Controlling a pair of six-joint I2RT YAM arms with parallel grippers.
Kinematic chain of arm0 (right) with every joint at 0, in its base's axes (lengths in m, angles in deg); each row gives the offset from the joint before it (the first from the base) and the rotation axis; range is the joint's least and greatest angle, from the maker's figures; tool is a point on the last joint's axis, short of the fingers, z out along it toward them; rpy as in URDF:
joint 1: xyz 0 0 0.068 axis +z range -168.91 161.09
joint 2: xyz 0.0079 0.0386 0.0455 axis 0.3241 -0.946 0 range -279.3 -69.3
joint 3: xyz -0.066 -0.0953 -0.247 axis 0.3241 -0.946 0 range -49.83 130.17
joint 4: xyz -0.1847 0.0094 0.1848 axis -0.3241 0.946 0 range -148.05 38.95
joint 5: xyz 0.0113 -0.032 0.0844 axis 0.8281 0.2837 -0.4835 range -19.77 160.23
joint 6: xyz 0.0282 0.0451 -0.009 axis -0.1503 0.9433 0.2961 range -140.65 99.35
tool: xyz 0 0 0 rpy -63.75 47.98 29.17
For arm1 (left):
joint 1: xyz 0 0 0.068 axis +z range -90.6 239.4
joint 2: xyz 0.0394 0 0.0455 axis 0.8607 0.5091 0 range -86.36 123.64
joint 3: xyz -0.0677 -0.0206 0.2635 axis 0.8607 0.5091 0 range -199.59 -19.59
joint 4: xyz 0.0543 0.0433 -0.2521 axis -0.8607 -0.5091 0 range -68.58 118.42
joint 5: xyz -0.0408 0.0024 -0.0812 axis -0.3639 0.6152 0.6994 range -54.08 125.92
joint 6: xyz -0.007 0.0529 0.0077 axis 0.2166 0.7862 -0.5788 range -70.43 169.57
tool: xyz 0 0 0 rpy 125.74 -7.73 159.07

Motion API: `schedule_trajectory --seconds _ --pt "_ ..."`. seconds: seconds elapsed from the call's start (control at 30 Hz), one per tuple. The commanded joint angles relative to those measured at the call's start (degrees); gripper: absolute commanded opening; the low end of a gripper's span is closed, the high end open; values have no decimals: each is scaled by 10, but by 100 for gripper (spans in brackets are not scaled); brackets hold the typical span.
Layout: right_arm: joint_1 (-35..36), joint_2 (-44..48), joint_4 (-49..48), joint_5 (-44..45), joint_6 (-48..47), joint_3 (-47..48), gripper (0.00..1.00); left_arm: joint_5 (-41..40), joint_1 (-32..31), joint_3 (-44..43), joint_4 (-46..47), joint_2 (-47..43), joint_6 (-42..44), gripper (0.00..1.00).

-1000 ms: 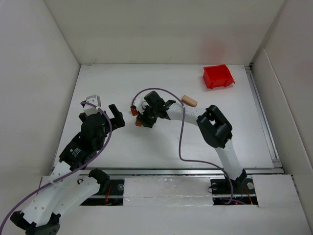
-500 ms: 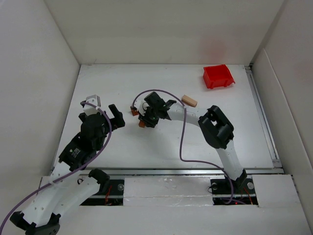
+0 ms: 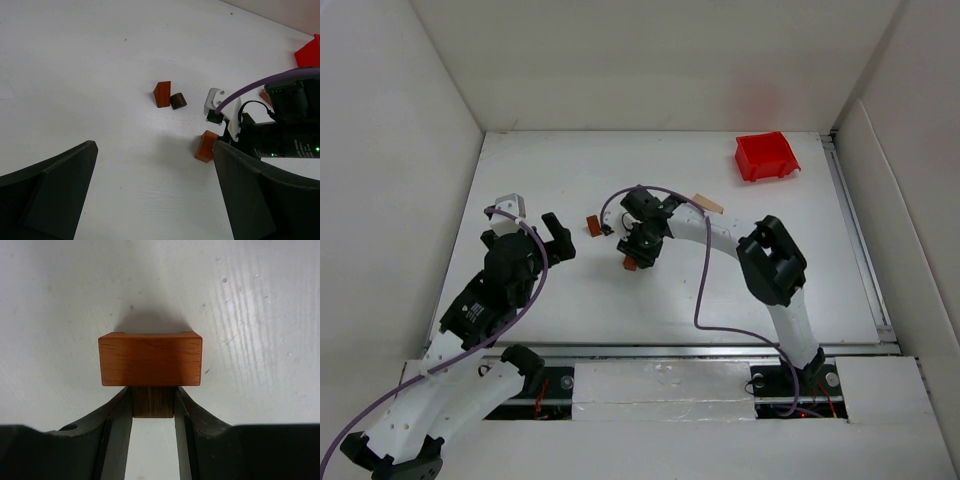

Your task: Build the wood block tower

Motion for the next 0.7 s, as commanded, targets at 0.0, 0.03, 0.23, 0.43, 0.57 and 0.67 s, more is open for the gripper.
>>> schedule_trajectory --seconds 0.0,0.03,0.23,0.43,0.57,0.67 --pt "30 3 129 39 -4 90 25 0 -3 1 22 -5 8 99" --pt "30 -4 149 47 -3 113 24 -1 -3 1 22 -5 8 99" --pt "43 -32 273 103 9 237 21 -2 -3 1 22 -13 7 99" --pt "43 -53 280 110 5 250 27 2 -3 1 23 -16 9 99" --pt "43 -77 303 110 0 267 19 2 -3 1 22 -22 9 99" --pt "38 -32 246 105 -5 214 13 -1 -3 2 22 -26 7 99"
